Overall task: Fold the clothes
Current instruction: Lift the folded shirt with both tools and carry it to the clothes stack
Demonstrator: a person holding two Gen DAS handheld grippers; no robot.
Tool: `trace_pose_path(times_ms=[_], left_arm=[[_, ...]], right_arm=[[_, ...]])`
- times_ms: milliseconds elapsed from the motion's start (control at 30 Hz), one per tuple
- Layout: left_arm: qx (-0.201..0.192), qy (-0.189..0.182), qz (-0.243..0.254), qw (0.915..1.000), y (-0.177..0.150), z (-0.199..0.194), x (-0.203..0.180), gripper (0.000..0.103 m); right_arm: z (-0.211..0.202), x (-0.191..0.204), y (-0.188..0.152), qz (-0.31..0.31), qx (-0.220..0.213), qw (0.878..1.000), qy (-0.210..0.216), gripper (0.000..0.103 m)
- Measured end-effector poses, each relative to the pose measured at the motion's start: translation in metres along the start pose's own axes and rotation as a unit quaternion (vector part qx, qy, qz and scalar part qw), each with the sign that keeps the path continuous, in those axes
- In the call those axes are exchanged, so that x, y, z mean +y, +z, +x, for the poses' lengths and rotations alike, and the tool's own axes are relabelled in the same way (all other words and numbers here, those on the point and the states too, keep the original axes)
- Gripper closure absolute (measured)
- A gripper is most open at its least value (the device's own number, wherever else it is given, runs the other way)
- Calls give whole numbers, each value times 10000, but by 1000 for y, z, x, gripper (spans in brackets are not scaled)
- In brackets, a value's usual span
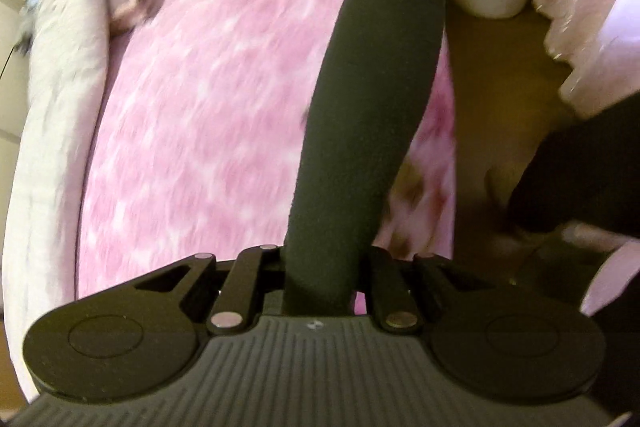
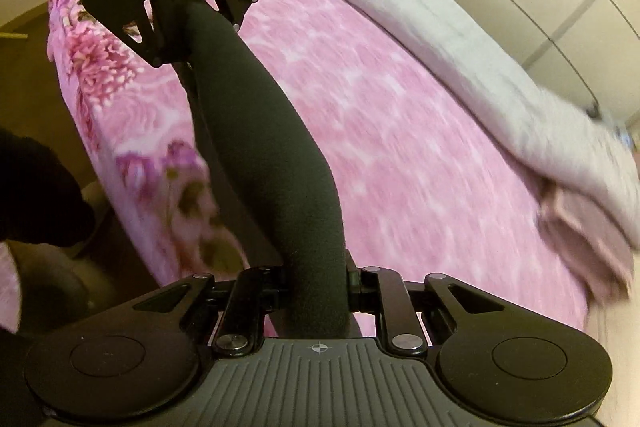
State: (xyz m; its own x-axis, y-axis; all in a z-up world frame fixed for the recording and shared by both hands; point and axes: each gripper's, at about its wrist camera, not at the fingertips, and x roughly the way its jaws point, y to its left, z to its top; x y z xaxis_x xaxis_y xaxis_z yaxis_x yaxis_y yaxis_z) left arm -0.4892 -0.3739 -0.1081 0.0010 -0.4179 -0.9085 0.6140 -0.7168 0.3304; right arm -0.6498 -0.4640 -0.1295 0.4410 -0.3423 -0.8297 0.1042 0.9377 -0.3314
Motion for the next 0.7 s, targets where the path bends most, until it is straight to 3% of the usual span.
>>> trace_pose_path(times_ms=[200, 367, 500, 700], left_arm=[[-512, -77, 367, 9980, 110, -12, 10, 92], [-1025, -104, 836, 9912, 179, -2, 33, 92], [-1546, -98, 1256, 9799, 236, 7, 51, 92], [-2229, -79, 1883, 9564, 322, 13, 74, 92]], right_arm=[[-63, -49, -52, 657, 305, 9964, -434, 86], [-102, -86, -81, 1088, 509, 9878, -996, 86], [-127, -124, -99, 1341, 739, 9781, -1407, 86], [-163, -189, -132, 1630, 1048, 9599, -2028, 86]])
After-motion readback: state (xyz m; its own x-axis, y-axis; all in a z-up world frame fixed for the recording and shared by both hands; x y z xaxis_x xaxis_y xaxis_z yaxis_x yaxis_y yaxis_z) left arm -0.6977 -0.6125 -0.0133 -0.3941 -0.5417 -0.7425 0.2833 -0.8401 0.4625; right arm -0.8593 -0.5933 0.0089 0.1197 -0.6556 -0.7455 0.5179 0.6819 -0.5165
